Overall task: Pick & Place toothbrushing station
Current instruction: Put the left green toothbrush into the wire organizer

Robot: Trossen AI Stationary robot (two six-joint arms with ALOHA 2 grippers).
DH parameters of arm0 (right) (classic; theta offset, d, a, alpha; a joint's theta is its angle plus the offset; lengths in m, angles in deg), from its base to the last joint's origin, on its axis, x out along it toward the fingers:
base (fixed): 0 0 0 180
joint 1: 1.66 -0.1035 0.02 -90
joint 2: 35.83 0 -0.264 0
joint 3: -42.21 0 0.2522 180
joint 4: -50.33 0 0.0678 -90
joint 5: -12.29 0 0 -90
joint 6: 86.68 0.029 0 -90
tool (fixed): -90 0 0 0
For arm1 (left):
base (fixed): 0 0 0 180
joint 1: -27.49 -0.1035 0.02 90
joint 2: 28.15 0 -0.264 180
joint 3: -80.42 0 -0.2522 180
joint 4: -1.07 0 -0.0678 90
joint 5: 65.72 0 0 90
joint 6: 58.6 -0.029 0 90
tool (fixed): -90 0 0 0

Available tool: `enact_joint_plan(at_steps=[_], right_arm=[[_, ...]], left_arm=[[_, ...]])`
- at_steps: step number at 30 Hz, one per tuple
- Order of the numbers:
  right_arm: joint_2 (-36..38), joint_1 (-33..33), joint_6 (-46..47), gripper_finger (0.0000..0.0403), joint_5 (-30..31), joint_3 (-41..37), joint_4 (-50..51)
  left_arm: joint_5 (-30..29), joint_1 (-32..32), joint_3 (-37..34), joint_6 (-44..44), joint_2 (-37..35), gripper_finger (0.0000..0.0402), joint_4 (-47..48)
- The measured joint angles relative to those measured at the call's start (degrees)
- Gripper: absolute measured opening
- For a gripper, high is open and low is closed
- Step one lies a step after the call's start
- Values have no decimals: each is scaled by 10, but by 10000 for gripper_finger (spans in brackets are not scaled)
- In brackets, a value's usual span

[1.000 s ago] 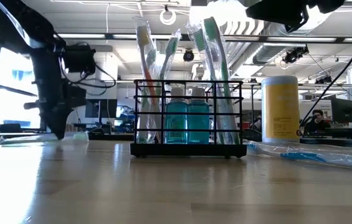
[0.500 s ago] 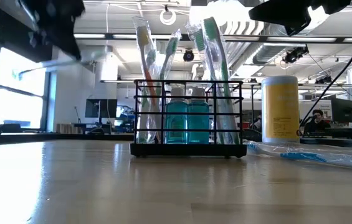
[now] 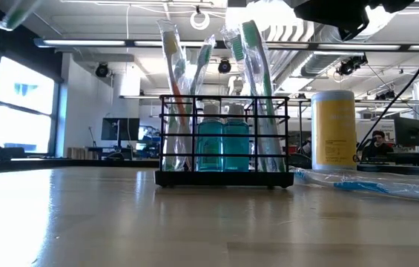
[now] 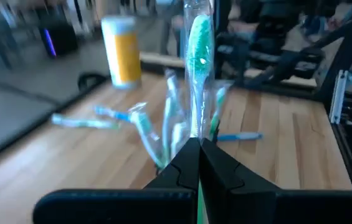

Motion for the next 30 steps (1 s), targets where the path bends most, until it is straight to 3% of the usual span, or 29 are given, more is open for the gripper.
enact_joint_plan(at_steps=[4,8,14,17,23,30], right_arm=[[0,0,-3,203,-1,0,-4],[0,0,-10,203,-2,0,-20],[0,0,-24,203,-5,0,-53],[0,0,-26,203,-21,0,-74],[0,0,-40,203,-30,0,-86],[0,0,-40,203,-30,0,-93]], left_arm=[[-109,29,0,31,95,0,-57],[-130,16,0,79,157,0,-71],[-55,-28,0,57,180,0,-96],[26,-45,0,-61,170,0,-176],[181,-51,1,-390,165,0,-438],[306,-102,-38,-524,165,0,-580]])
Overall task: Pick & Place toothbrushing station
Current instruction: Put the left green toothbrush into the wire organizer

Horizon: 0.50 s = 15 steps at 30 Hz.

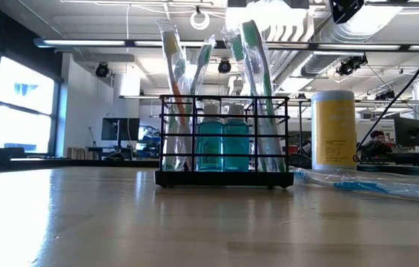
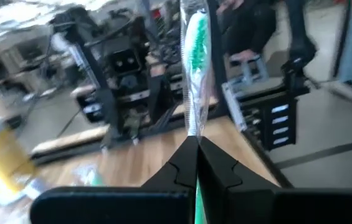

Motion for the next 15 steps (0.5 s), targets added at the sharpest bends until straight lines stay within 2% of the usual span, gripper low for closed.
enact_joint_plan(at_steps=[5,9,12,15], right_arm=[[0,0,0,203,0,0,-17],[0,0,0,203,0,0,-18],[0,0,0,203,0,0,-13],[0,0,-1,203,0,0,-9]], left_arm=[[111,-100,-58,14,0,0,-52],[230,-172,-89,20,0,0,-120],[305,-209,-108,21,0,0,-163],[344,-232,-130,22,0,0,-208]])
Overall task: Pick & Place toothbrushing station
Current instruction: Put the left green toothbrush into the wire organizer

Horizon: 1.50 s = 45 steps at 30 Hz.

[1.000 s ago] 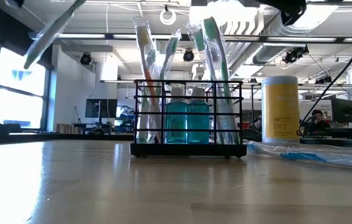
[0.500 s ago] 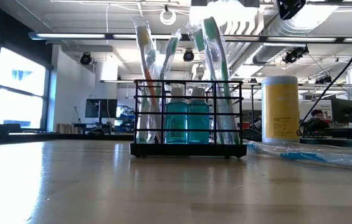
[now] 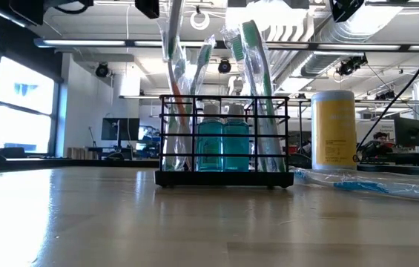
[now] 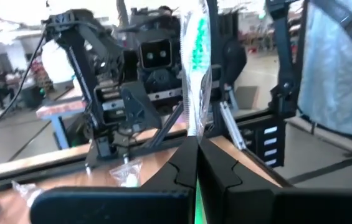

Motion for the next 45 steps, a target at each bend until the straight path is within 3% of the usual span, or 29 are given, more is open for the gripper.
enact_joint_plan(at_steps=[12,27,39,45], right_arm=[[0,0,-26,203,0,0,5],[0,1,-25,203,0,0,4],[0,2,-27,203,1,0,4],[0,2,-29,203,1,0,4]], left_arm=[[52,-67,-95,12,26,0,-185],[107,-92,-99,41,152,0,-297],[100,-92,-99,37,181,0,-276],[39,-92,-99,43,182,0,-226]])
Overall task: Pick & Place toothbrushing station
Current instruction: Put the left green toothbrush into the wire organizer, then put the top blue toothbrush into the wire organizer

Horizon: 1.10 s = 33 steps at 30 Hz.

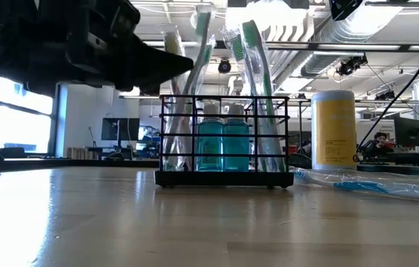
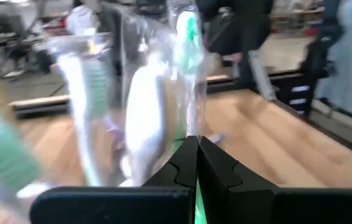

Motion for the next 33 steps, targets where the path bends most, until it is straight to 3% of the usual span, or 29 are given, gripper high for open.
enact_joint_plan(at_steps=[6,10,17,23,27,33], right_arm=[[0,3,0,203,-1,0,0],[0,8,0,203,0,0,0],[0,7,0,203,0,0,4],[0,-7,-65,203,15,0,5],[0,-31,-90,203,121,0,7],[0,-69,-82,203,378,0,38]], left_arm=[[-41,0,3,29,0,4,1],[-48,0,3,34,0,32,0],[-7,0,3,50,0,110,-1],[-7,20,3,-3,-1,129,-17],[-23,41,3,-40,-17,129,-16],[-53,72,3,-78,-40,129,-13]])
